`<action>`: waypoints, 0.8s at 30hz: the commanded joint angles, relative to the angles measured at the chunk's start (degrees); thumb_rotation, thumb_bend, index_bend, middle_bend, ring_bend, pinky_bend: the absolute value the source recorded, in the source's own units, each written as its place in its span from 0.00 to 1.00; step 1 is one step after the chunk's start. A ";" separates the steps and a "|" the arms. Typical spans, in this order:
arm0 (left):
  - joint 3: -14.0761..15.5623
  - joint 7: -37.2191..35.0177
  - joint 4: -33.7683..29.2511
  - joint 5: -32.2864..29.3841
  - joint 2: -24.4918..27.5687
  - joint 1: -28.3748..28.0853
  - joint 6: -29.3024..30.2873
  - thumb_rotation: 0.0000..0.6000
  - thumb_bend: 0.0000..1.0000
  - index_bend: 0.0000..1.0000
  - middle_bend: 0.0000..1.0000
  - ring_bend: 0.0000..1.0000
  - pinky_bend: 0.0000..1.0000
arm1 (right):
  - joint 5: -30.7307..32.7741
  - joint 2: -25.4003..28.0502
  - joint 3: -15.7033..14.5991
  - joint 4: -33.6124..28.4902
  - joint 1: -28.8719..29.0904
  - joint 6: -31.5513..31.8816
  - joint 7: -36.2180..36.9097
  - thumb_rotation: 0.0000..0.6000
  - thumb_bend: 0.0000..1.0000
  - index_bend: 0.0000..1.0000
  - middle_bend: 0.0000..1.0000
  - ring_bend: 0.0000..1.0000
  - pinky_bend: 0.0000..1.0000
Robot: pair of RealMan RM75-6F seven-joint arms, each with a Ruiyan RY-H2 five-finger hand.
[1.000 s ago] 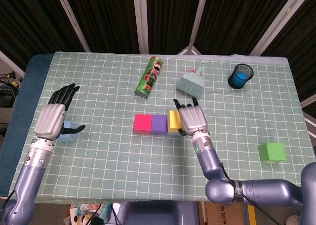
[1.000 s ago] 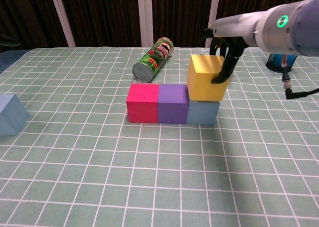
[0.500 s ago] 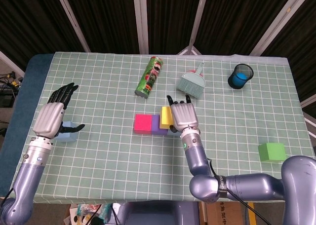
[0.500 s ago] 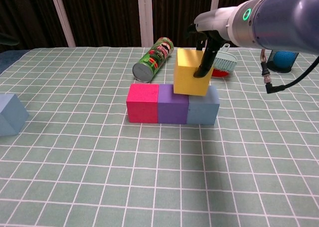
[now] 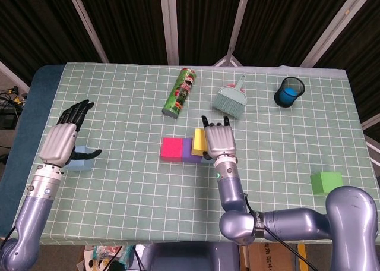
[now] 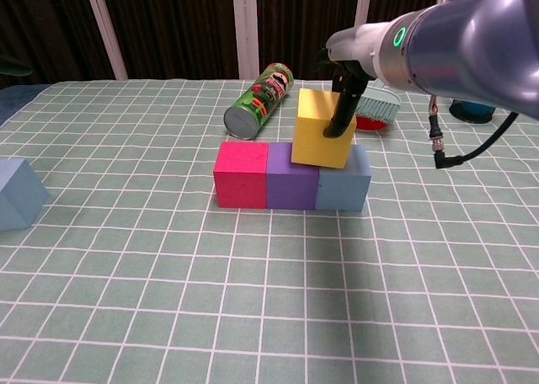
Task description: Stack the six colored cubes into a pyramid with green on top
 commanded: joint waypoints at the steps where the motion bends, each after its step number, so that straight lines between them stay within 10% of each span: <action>1: -0.01 -0.05 0.03 -0.02 -0.01 0.00 -0.08 1.00 0.09 0.00 0.00 0.01 0.07 | 1.07 -0.27 0.70 -0.53 0.32 0.99 -0.60 1.00 0.32 0.00 0.46 0.29 0.00; 24: -0.06 0.02 -0.07 0.00 -0.14 0.07 -0.30 1.00 0.09 0.00 0.00 0.01 0.07 | -2.35 0.84 -1.14 -1.77 -0.74 -1.14 -0.22 1.00 0.32 0.00 0.46 0.29 0.00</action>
